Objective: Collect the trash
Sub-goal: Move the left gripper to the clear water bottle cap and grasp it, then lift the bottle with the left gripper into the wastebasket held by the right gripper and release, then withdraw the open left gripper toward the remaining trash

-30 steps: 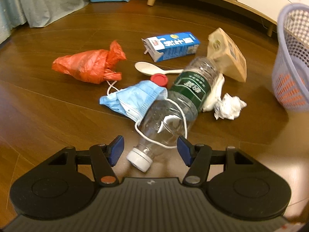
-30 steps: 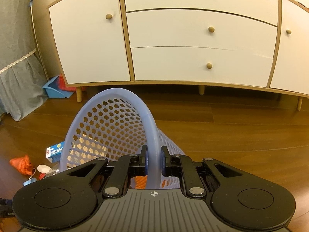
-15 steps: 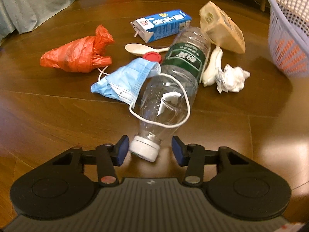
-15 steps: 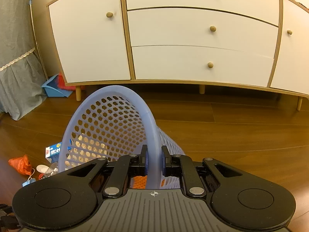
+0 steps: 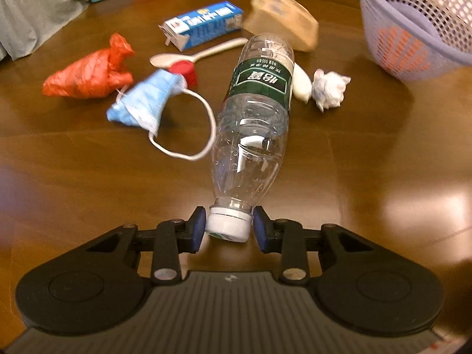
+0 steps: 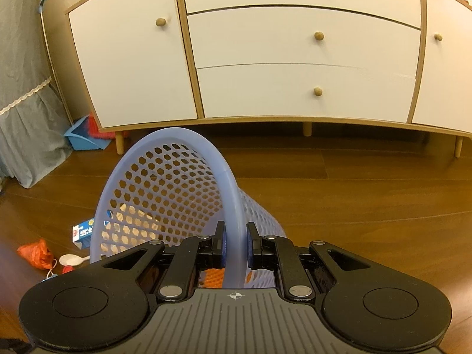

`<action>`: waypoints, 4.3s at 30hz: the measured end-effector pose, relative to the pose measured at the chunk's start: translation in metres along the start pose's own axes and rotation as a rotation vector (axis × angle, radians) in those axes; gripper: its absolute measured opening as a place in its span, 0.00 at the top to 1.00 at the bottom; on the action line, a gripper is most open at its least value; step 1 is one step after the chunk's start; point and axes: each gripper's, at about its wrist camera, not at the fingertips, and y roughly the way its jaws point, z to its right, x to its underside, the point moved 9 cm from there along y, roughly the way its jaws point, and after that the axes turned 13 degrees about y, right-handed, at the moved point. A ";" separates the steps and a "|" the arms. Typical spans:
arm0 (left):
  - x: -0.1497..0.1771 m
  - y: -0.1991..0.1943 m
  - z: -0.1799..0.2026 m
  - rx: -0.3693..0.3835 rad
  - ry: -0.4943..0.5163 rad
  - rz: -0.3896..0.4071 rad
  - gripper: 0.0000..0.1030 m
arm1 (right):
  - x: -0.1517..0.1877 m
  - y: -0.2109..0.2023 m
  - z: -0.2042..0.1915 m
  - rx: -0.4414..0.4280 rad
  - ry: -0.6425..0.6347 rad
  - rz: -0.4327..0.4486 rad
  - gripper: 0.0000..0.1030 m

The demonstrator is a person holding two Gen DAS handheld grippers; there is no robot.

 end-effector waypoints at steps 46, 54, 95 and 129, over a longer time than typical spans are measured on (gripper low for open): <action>-0.061 -0.132 0.035 0.040 -0.050 0.239 0.73 | 0.001 0.000 0.008 -0.015 0.017 -0.028 0.91; -0.082 -0.150 0.064 0.088 0.017 0.291 0.73 | 0.002 -0.002 0.009 -0.019 0.015 -0.030 0.91; -0.084 -0.116 0.021 0.056 -0.092 0.217 0.63 | 0.001 0.000 0.006 -0.010 0.006 -0.029 0.91; -0.088 -0.043 0.056 0.076 -0.015 0.166 0.63 | -0.014 -0.047 0.064 0.214 -0.001 0.066 0.91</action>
